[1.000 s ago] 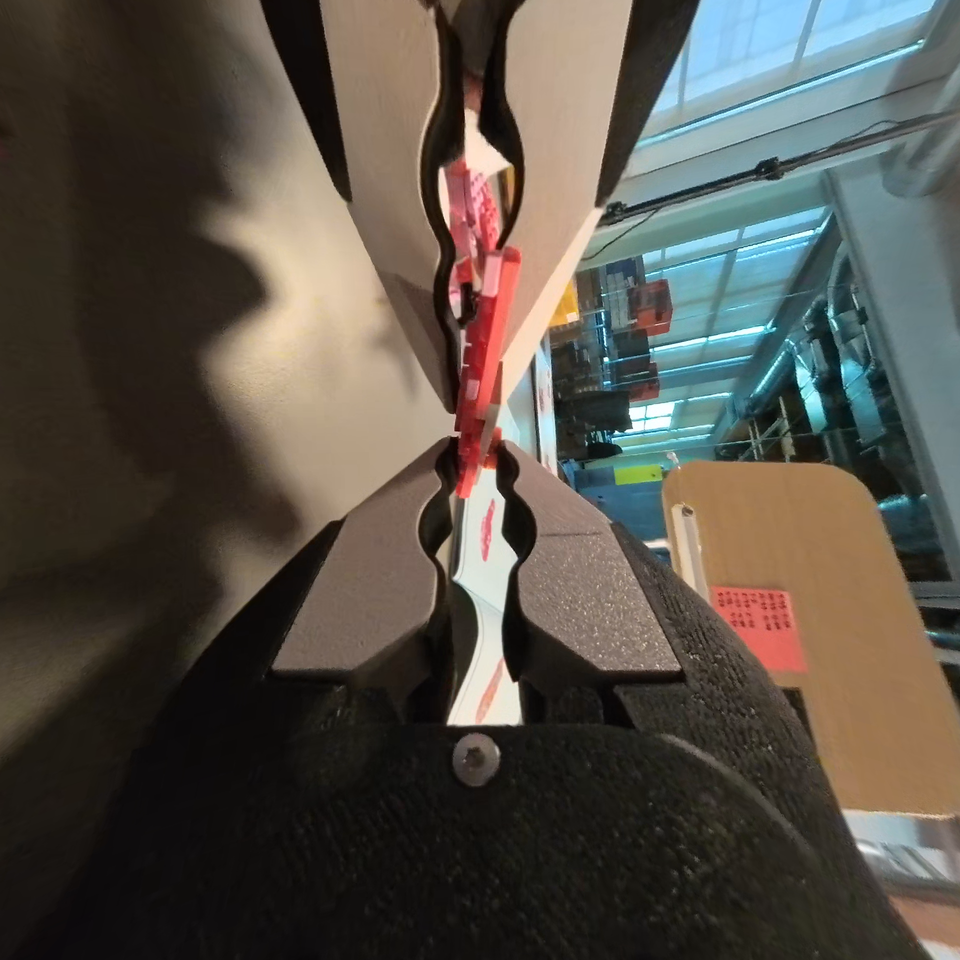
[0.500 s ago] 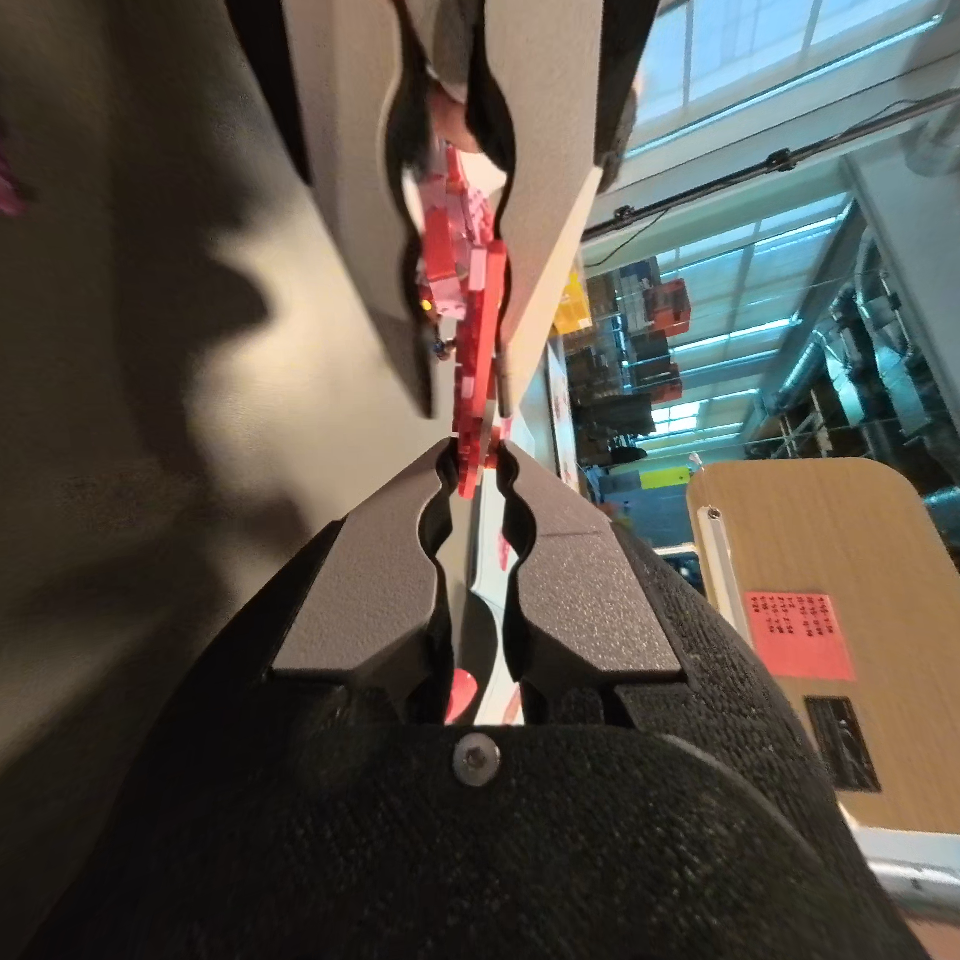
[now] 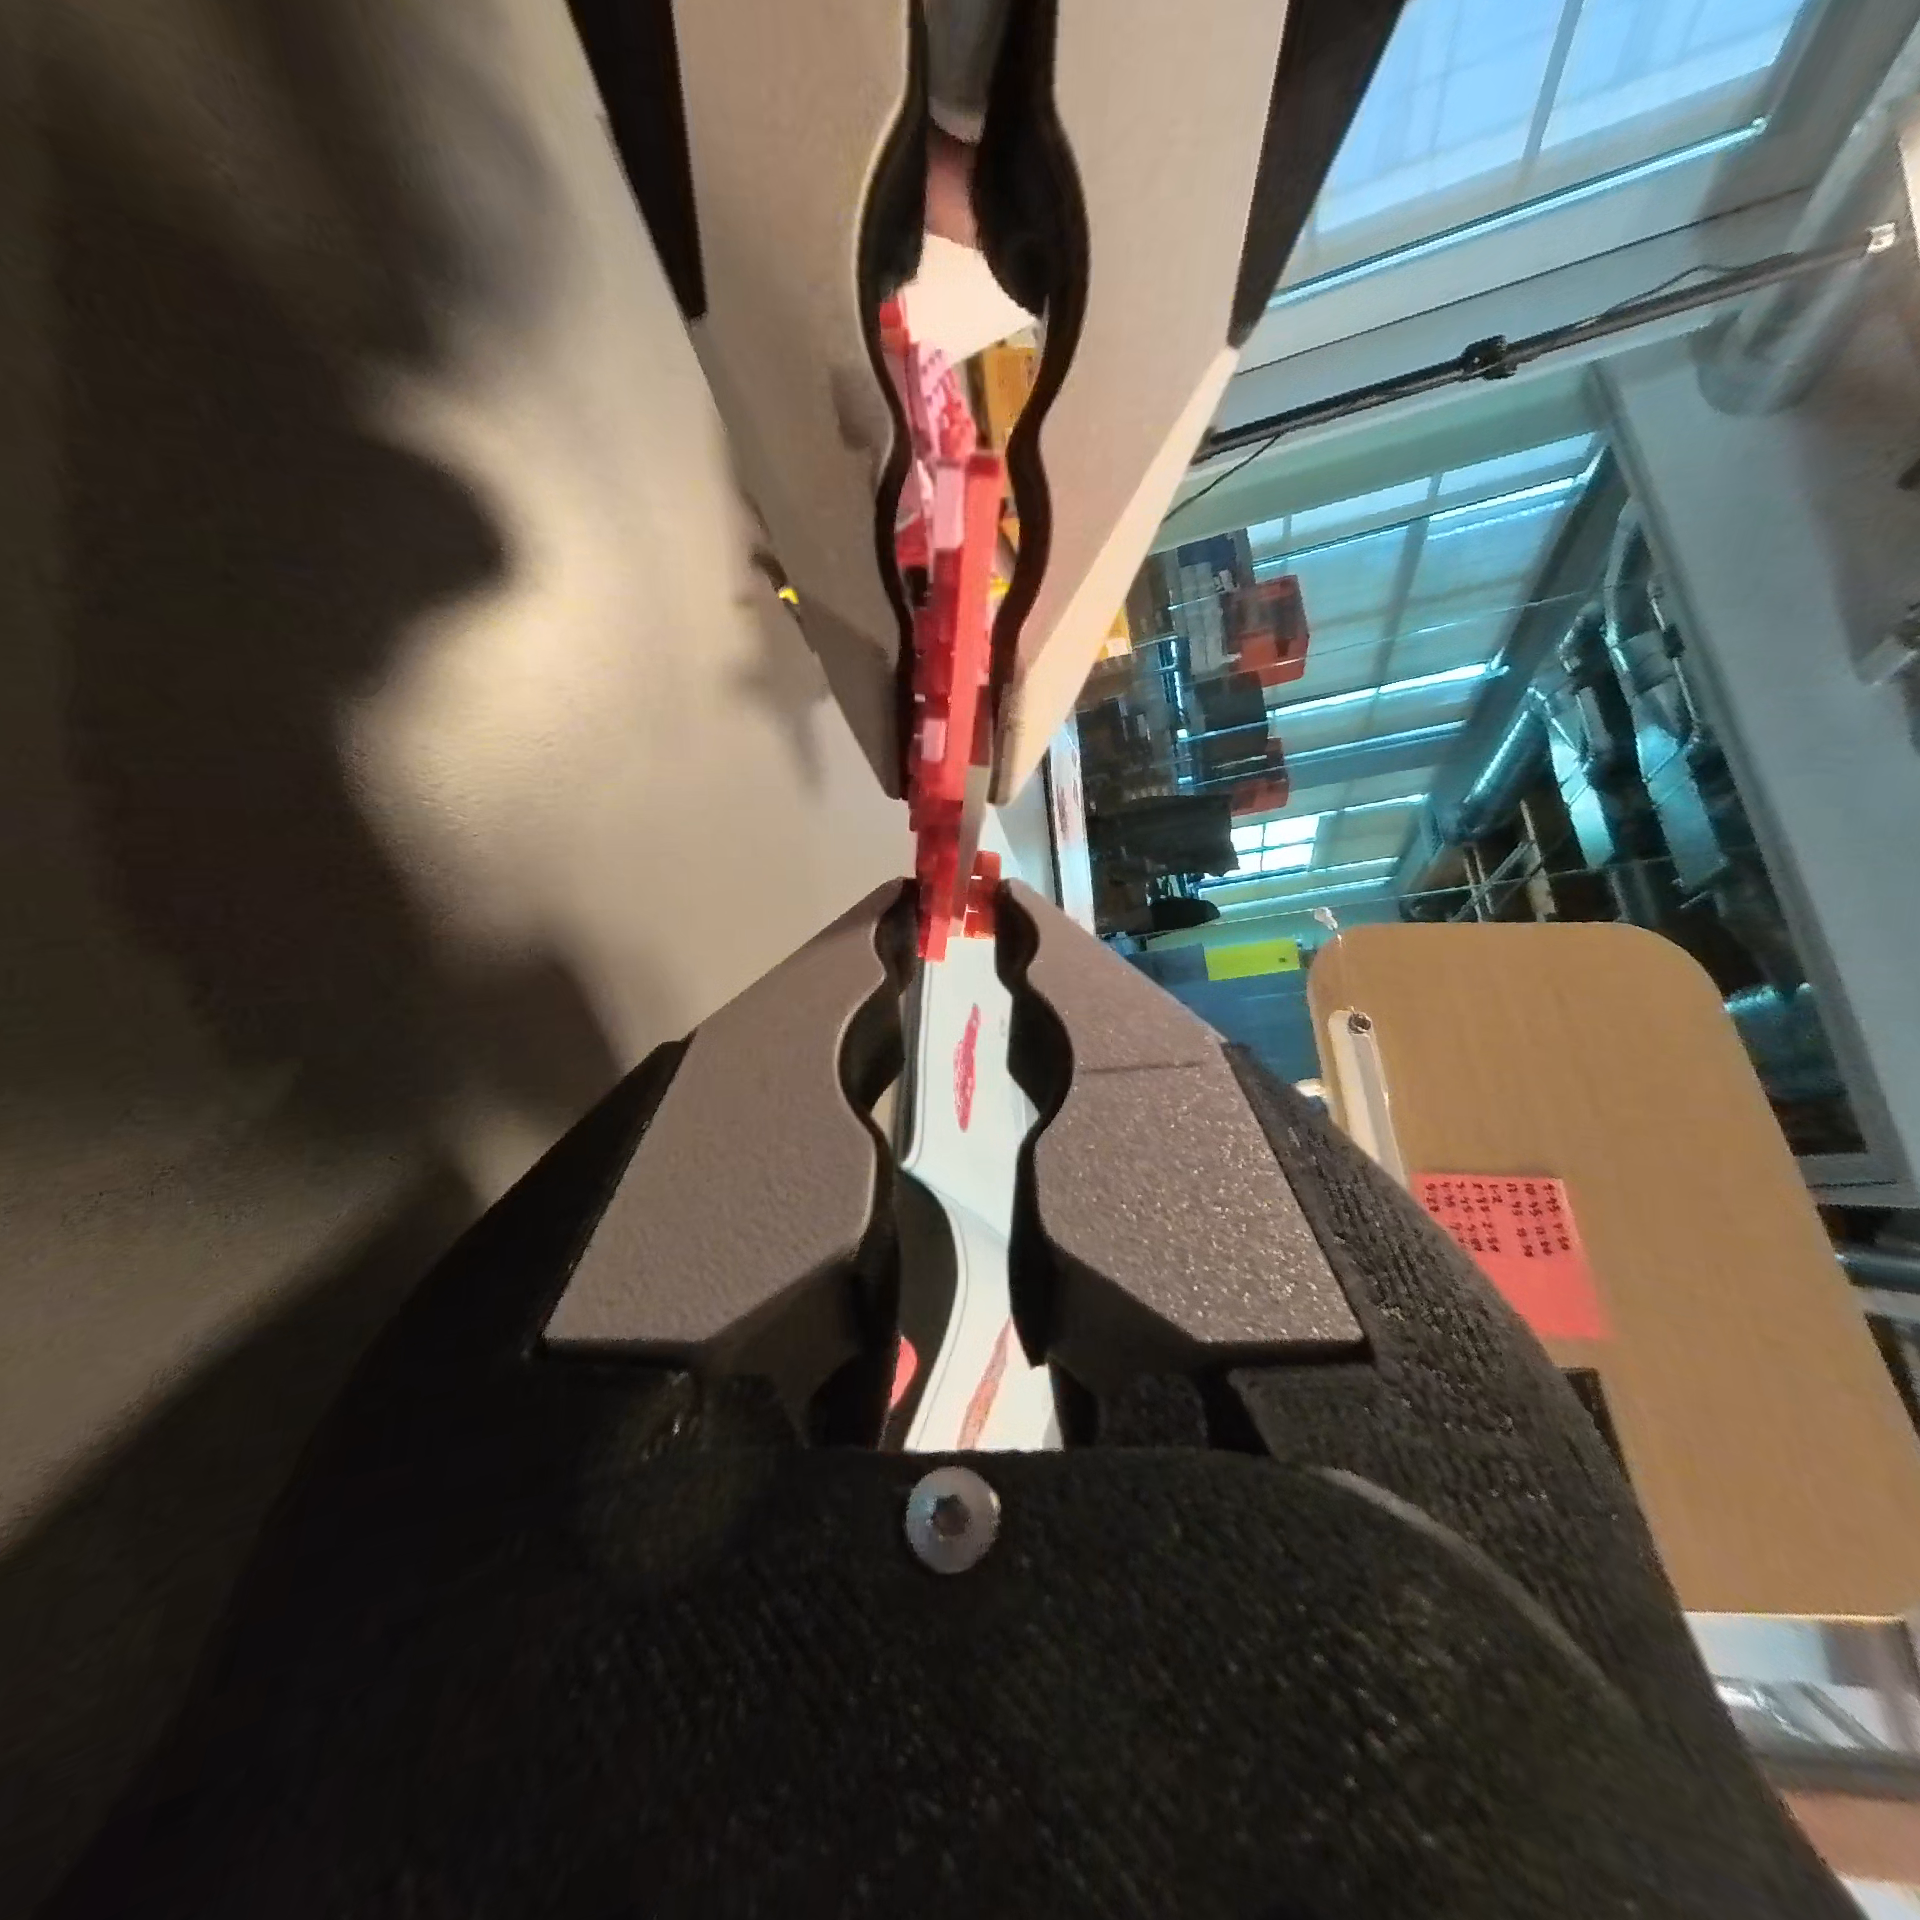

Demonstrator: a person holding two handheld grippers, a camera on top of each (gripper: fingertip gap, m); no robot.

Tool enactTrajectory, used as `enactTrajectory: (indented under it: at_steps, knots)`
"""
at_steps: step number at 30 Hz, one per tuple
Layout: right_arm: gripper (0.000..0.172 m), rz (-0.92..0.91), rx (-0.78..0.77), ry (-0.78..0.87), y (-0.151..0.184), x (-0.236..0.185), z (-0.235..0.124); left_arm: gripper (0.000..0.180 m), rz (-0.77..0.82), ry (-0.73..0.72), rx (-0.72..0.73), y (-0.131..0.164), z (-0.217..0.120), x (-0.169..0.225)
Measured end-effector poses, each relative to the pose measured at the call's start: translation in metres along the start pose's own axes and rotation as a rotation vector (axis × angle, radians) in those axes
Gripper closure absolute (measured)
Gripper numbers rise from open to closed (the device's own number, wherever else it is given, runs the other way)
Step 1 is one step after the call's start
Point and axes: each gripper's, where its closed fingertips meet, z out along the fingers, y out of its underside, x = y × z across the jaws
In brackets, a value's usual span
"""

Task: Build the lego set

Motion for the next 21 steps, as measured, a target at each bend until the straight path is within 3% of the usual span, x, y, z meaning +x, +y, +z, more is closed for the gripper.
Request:
enactTrajectory:
  at_steps: [21]
  knots:
    - [0.160, 0.023, 0.019, -0.034, -0.0018, -0.0032, 0.0011, 0.170, -0.061, 0.025, 0.029, -0.0055, 0.0005, 0.0019]
